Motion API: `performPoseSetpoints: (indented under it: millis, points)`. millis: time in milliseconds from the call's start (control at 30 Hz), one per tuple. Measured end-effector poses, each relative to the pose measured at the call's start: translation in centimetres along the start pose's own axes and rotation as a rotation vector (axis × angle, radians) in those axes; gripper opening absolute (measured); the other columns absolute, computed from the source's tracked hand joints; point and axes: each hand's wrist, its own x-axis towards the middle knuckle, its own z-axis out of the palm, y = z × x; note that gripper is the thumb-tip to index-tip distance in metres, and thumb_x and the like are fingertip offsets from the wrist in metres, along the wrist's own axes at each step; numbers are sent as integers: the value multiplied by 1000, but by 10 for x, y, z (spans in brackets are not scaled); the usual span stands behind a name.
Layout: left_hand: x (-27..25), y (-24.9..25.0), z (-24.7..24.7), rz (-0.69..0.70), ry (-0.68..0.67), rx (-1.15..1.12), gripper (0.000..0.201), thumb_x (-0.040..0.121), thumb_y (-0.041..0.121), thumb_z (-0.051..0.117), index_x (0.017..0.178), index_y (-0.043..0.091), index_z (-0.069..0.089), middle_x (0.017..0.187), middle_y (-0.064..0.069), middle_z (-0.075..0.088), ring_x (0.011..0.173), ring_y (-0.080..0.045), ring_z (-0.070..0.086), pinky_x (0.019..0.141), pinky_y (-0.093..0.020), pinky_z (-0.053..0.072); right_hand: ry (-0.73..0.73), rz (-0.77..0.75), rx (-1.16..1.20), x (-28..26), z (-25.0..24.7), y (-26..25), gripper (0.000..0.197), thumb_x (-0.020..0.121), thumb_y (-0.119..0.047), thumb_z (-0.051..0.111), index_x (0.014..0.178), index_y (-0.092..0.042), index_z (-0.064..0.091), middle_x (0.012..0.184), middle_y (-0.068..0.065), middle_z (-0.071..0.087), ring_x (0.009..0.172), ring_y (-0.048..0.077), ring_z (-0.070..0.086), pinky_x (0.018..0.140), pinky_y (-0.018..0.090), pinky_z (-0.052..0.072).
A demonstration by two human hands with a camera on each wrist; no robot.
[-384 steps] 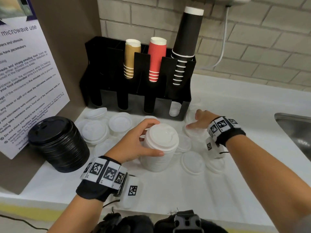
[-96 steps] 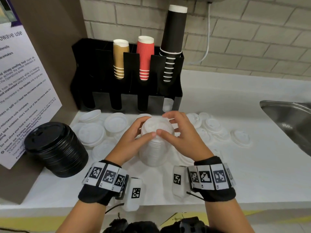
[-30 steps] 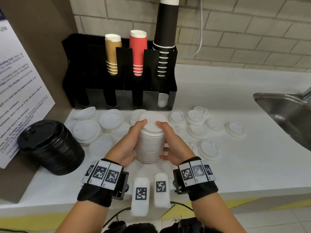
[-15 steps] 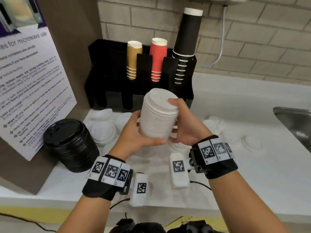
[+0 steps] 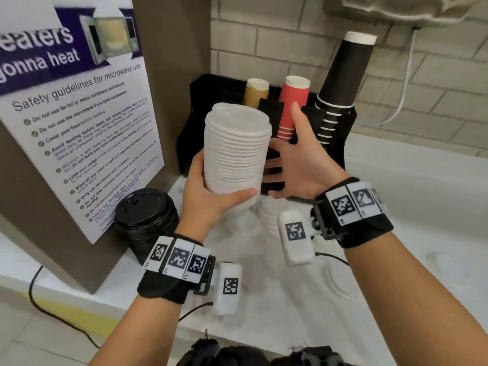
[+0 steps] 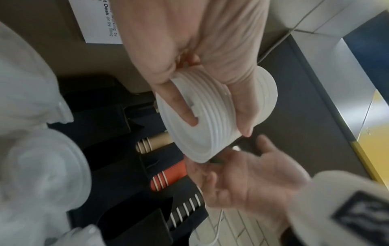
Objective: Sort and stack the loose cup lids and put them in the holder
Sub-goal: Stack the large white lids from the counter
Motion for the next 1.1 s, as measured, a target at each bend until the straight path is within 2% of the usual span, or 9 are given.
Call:
performPoseSetpoints:
  millis: [133,200,333,467,600,700,833,1000,1100]
  points:
    - [10,15,-15,4,78,-35,111,41,28,97,138,14,44,129,2,59,119,-9,57,100,-40,50,222,-149,-317,37,5,8,41,98,-42,40,125,-17,58,121,5,62,110,20,57,80,30,46]
    - [15,24,-23,24,91,-26,109,42,36,91,137,11,44,130,-2,60,120,-14,58,98,-45,51,85,-250,-771,61,18,25,37,95,-23,54,130,-13,55,130,5,58,120,17,52,95,29,46]
    - [19,36,-37,39,121,-38,102,42,36,89,132,13,47,126,0,63,116,-14,61,96,-45,52,-311,-278,-1255,98,65,58,99,66,-40,83,148,-23,30,153,3,30,141,20,26,117,39,25]
    - [21,42,-47,26,131,-52,104,40,33,90,133,15,47,128,-1,63,118,-17,61,98,-47,50,-503,-417,-1724,123,108,61,117,57,-62,78,151,-25,19,158,3,17,145,25,11,118,50,8]
    - [21,43,-49,19,135,-71,101,41,32,90,131,17,49,127,0,63,117,-16,61,98,-46,51,-406,-377,-1622,127,115,71,102,61,-42,86,147,-21,34,153,6,32,141,29,26,116,43,21]
    - [20,43,-51,18,133,-73,96,41,31,90,128,21,51,125,0,64,116,-15,62,98,-46,51,-496,-235,-1895,121,116,65,111,57,-52,83,149,-26,25,154,6,26,142,31,23,114,49,23]
    - [20,43,-53,8,131,-93,99,42,31,90,132,16,49,127,-2,64,116,-18,62,96,-47,52,-608,-150,-2025,101,88,58,76,54,-50,80,120,-53,43,138,1,25,121,38,35,85,52,45]
    - [24,42,-53,4,119,-103,103,43,29,91,134,14,47,128,-3,63,116,-18,62,97,-47,52,-654,31,-2044,76,48,50,66,65,-52,77,120,-55,41,138,-2,20,125,36,27,97,57,38]
    - [28,42,-52,9,127,-103,106,41,30,91,135,11,46,129,-5,62,117,-18,62,98,-47,51,-522,-110,-1875,79,51,39,63,69,-58,69,126,-53,42,138,-3,27,126,29,28,99,50,36]
